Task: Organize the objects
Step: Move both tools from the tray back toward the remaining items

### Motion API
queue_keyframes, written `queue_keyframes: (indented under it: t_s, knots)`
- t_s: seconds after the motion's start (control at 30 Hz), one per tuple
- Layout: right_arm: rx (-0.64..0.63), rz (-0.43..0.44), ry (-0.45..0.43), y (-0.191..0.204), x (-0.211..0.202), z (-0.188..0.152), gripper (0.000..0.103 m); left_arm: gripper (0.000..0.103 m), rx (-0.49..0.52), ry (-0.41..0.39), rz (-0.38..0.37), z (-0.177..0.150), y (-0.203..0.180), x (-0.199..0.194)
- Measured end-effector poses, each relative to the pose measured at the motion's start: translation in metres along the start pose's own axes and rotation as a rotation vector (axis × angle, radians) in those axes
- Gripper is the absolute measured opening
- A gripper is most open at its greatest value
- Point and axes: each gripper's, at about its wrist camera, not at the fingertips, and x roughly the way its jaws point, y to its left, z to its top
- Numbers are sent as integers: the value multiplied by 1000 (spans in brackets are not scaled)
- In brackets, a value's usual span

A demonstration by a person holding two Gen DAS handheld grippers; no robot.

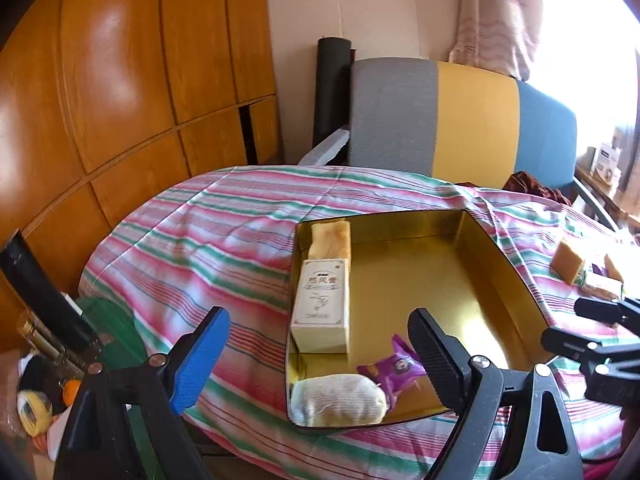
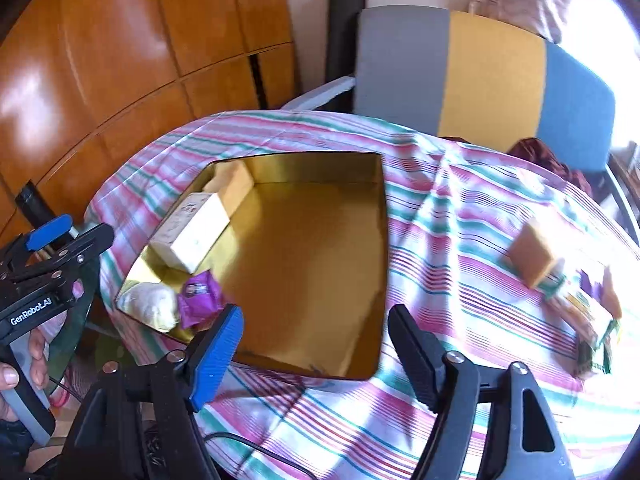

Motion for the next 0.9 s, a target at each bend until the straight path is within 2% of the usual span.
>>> queue_keyframes:
  t_s: [0.23, 0.43, 0.53, 0.73, 0.8, 0.9]
  knots:
    - [97, -71, -26, -52, -16, -10, 80, 92, 54, -6, -20, 6, -23, -3]
    - [161, -172, -49, -105, -34, -14, 81, 93, 109, -17, -47, 12, -46, -4]
    - [175, -249, -65, -134, -45, -16, 82, 93, 131, -15, -63, 15, -58, -3]
    - [227, -464, -90, -203, -61, -28, 85, 93, 177, -7, -118, 23, -87, 2]
    - [297, -526, -97, -231, -66, -37, 85, 93, 180, 8, -146, 25, -97, 6]
    - [479, -583, -107, -274, -73, -60, 85, 93, 187, 42, -210, 29, -117, 13]
